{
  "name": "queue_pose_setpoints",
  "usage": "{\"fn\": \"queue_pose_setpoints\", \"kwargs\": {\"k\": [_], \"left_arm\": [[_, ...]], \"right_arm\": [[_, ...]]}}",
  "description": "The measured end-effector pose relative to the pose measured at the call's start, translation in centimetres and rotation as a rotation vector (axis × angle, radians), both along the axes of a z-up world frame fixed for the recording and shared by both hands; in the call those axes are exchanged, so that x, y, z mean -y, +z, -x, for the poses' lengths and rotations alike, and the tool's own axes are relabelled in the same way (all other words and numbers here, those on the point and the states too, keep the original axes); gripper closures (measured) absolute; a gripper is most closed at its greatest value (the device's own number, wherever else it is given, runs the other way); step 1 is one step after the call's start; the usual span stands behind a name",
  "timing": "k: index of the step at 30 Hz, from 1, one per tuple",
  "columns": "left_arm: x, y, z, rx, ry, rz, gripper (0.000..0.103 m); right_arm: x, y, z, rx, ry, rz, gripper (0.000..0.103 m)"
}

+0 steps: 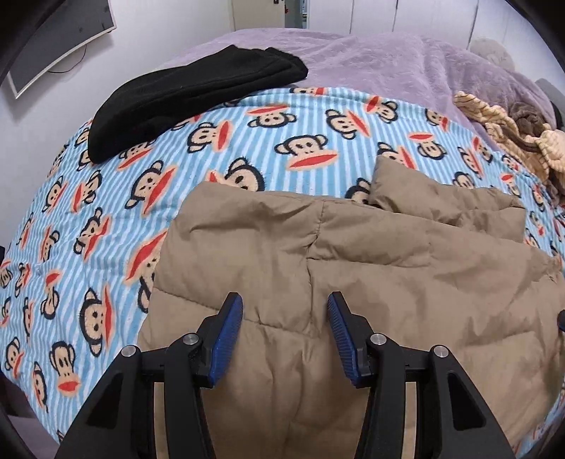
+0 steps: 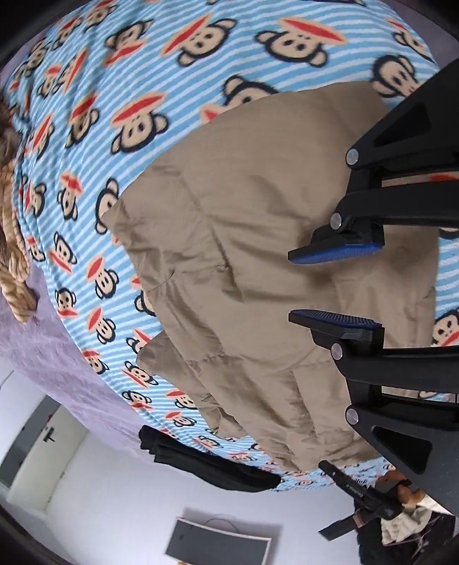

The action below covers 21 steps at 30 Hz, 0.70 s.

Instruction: Fold large clothes

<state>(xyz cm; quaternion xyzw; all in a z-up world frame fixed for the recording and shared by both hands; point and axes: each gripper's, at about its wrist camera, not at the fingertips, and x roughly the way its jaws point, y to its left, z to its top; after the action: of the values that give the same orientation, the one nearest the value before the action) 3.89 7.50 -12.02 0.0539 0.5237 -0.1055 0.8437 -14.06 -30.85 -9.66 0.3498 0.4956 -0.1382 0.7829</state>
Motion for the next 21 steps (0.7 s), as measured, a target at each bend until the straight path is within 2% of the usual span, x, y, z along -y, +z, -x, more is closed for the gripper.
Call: {"fn": "queue_pose_setpoints", "kwargs": {"k": [4, 9, 11, 16, 21], "left_arm": [[0.1, -3.0, -2.4, -0.046, 0.053, -0.002, 0.051], [2.2, -4.5, -3.7, -0.024, 0.025, -0.091, 0.049], [2.5, -4.6, -4.1, -0.035, 0.027, -0.107, 0.049], [1.6, -2.6, -3.4, -0.055, 0.027, -0.114, 0.049], [-1.7, 0.2, 0.9, -0.051, 0.044, -0.112, 0.049]], "right_arm": [[1.0, -1.4, -3.6, -0.053, 0.051, 0.107, 0.073], [3.2, -4.7, -5.5, -0.086, 0.032, 0.066, 0.077], [3.3, -5.2, -6.5, -0.092, 0.044, 0.091, 0.077], [3.7, -5.6, -7.8, -0.126, 0.065, 0.092, 0.077], [3.9, -3.3, -5.9, -0.120, 0.074, 0.050, 0.073]]}}
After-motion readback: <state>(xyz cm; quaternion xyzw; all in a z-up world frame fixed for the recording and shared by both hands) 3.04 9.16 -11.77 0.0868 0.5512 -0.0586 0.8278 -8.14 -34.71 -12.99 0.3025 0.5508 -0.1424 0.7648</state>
